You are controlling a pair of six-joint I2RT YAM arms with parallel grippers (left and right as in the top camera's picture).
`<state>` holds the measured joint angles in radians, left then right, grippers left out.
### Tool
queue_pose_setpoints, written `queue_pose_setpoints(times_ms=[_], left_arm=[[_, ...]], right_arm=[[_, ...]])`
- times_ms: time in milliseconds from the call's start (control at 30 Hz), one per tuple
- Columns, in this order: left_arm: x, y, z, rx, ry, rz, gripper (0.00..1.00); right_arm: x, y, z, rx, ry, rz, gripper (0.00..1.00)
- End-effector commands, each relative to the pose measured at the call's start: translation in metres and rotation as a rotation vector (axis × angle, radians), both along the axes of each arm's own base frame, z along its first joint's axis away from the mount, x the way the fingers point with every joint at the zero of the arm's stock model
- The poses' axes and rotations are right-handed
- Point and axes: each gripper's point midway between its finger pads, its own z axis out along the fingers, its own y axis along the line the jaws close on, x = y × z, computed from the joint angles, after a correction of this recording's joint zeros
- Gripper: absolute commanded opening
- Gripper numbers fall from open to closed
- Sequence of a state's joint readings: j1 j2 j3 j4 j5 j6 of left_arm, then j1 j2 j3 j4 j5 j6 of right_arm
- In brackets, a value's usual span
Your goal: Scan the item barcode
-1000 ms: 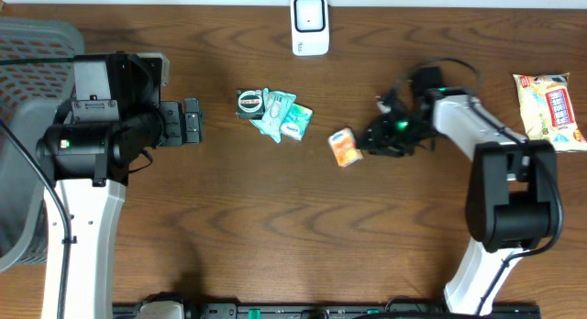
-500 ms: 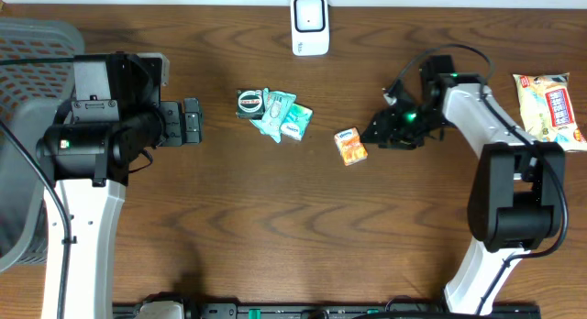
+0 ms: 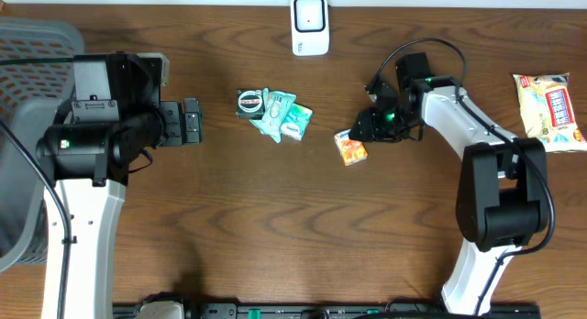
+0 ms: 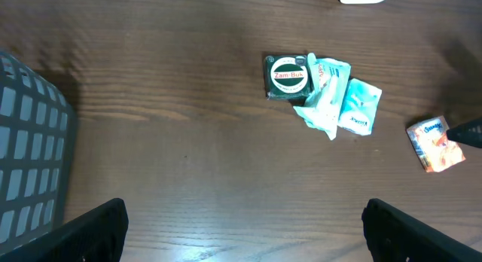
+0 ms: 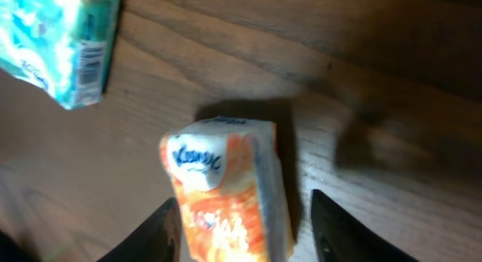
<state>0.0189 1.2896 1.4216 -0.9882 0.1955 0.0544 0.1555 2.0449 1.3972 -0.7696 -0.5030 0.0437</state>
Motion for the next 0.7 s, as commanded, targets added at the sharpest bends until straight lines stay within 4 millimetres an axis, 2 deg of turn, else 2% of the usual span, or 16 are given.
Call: queue_pose_setpoints(times_ms=[0,67,200,233,333,367,533,667], left_arm=[[0.001,0.003,0.001,0.012,-0.003,-0.001,0.98],[0.001,0.003,0.001,0.012,-0.003,-0.001,0.98],[0.001,0.003,0.001,0.012,-0.003,-0.001,0.98],[0.001,0.003,0.001,0.012,-0.003,-0.001,0.98],[0.001,0.003,0.001,0.012,-0.003,-0.001,0.98],[0.001,0.003,0.001,0.012,-0.003,-0.001,0.98],[0.001,0.003,0.001,0.012,-0.003,-0.001,0.98],[0.001,0.003,0.001,0.012,-0.003,-0.001,0.98]], right_arm=[[-0.011,0.008,-0.013,-0.009,0.039,0.020,0.52],[-0.014,0.010,-0.016,-0.011,0.046,0.028,0.52],[-0.022,0.014,-0.025,-0.012,0.052,0.035,0.45],[-0.023,0.013,-0.027,-0.012,0.056,0.033,0.38],[-0.028,0.012,-0.030,-0.014,0.079,0.014,0.09],[-0.028,0.011,-0.030,-0.014,0.086,0.004,0.03],[-0.030,0.018,-0.026,0.036,0.135,-0.055,0.01],[-0.031,0.037,-0.007,0.190,0.150,-0.028,0.01]])
